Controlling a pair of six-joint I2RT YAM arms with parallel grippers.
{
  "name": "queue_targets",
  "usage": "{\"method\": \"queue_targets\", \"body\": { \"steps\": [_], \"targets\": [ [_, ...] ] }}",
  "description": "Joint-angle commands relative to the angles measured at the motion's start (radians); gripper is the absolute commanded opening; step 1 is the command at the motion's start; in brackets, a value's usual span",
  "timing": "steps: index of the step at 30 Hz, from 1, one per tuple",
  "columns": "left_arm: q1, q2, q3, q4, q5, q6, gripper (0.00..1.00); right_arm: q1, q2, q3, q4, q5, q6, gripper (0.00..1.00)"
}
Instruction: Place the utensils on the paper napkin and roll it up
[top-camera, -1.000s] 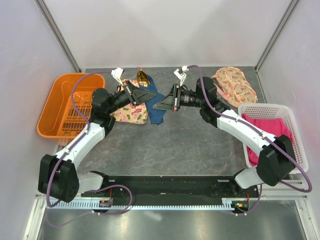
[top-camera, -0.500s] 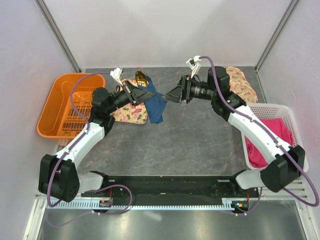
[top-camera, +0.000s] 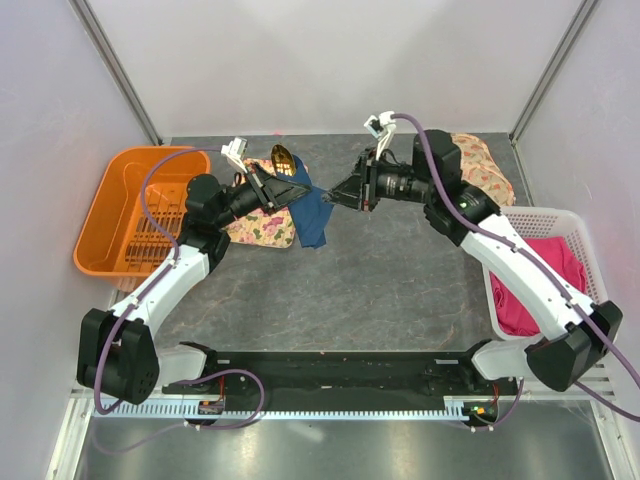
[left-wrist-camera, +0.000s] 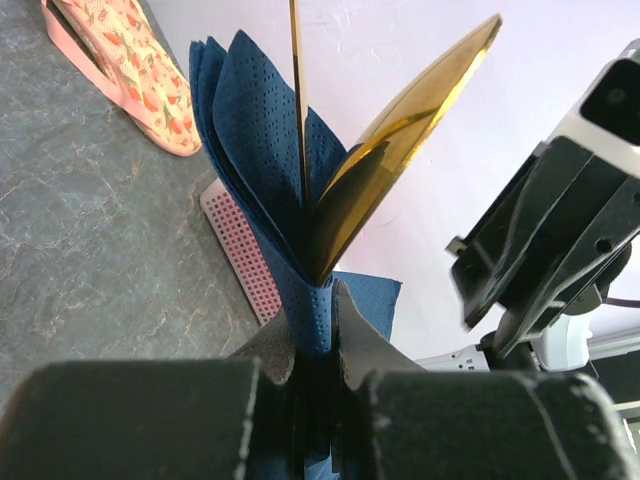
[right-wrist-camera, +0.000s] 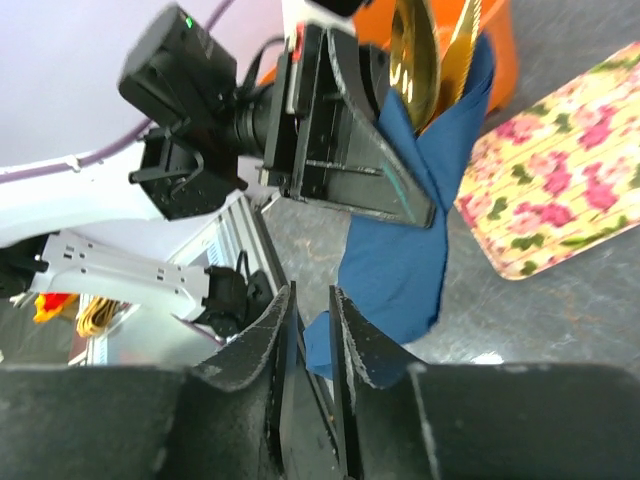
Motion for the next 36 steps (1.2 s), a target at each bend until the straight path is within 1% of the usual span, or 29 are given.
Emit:
{"method": "queue_targets", "body": {
  "steps": [1,8,20,26,36],
  "targets": [
    [0.004,-0.013,0.040,0.052,-0.001,0.018,0.02,0.018,0.046,-0.009,-0.008,0.014,-0.036,0.28],
    [0.003,-0.024,0.038,0.073,0.017,0.001,0.02,0.018,0.069,-0.035,-0.011,0.040,-0.056,0.38],
    [-0.011,-0.018,0.045,0.085,0.027,-0.007,0.02,0.029,0.112,-0.054,0.007,0.006,-0.017,0.52],
    [-0.019,-0.018,0.041,0.085,0.030,-0.007,0.02,0.036,0.120,-0.052,0.015,0.006,-0.011,0.54],
    [-0.028,-0.015,0.041,0.087,0.027,-0.007,0.02,0.053,0.135,-0.067,0.075,-0.042,0.050,0.51]
  ]
}}
